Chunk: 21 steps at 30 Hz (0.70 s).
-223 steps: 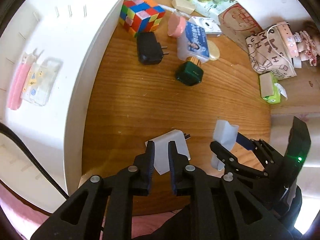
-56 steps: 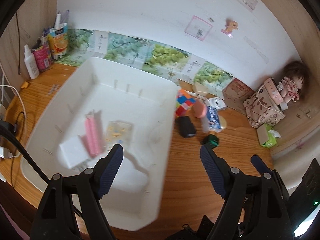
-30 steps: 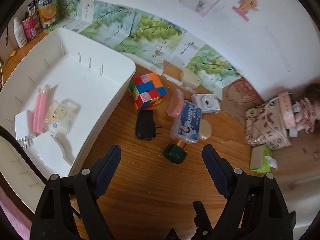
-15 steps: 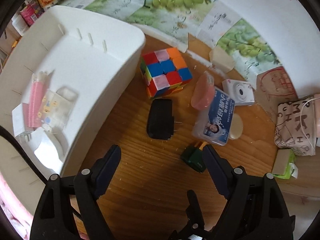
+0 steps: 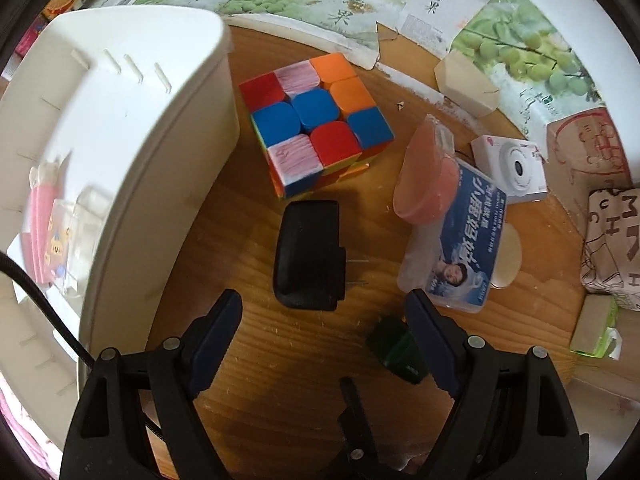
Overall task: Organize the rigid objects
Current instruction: 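Grasp the black plug charger with the left gripper while the right gripper grasps the green nail polish bottle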
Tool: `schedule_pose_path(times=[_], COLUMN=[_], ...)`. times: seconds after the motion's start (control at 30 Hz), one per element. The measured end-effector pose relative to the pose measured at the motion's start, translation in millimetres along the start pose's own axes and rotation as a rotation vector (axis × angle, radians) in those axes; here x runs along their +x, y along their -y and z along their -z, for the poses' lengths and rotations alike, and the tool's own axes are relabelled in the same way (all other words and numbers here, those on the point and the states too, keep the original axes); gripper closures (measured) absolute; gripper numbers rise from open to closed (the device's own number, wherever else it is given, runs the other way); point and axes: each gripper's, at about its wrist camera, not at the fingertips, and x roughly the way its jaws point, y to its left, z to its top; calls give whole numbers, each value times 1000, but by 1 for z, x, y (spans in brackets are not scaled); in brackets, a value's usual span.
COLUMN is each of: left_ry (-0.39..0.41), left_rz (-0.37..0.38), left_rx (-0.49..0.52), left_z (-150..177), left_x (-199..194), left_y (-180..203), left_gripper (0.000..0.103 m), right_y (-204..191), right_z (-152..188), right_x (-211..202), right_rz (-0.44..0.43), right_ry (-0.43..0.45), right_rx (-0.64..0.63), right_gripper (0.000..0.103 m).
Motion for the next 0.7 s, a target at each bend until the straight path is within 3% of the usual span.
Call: schedule_pose_path(times=[0.33, 0.7], left_ry=[-7, -23], left_rz=[-73, -121], left_rx=[37, 41], left_z=[-8, -16], left_x=[15, 31], left_y=[12, 14], left_gripper=[21, 44], right_y=[6, 10], right_z=[1, 2], right_x=[9, 6], right_rz=[-1, -23], right_ry=[-14, -8], right_rx=[30, 37], right_gripper=[35, 54])
